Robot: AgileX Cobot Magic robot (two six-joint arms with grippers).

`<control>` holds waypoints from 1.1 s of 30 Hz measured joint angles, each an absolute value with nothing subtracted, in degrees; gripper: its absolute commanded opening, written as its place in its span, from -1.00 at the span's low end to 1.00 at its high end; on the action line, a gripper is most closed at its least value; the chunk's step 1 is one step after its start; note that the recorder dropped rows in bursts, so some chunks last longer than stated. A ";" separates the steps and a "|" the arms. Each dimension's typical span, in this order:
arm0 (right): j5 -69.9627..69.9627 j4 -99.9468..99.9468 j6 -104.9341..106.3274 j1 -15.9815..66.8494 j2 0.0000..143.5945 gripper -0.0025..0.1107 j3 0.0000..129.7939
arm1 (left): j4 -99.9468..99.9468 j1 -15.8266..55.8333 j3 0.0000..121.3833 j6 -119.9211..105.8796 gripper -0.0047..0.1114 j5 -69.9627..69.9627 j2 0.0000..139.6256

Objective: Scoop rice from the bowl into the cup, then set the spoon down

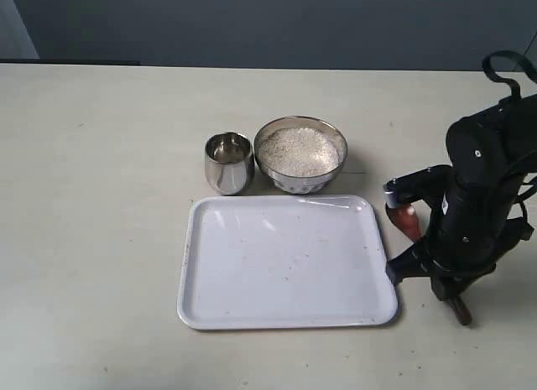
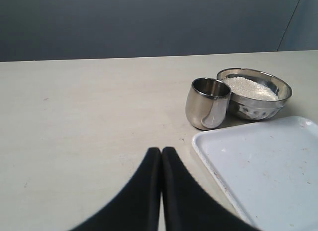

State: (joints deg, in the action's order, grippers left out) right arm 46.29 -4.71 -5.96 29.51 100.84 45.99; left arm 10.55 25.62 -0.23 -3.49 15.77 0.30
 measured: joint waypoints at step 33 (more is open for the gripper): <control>43.35 -4.66 -8.53 29.27 95.89 -0.17 45.38 | 10.55 25.62 -0.23 -3.49 -0.91 15.77 0.30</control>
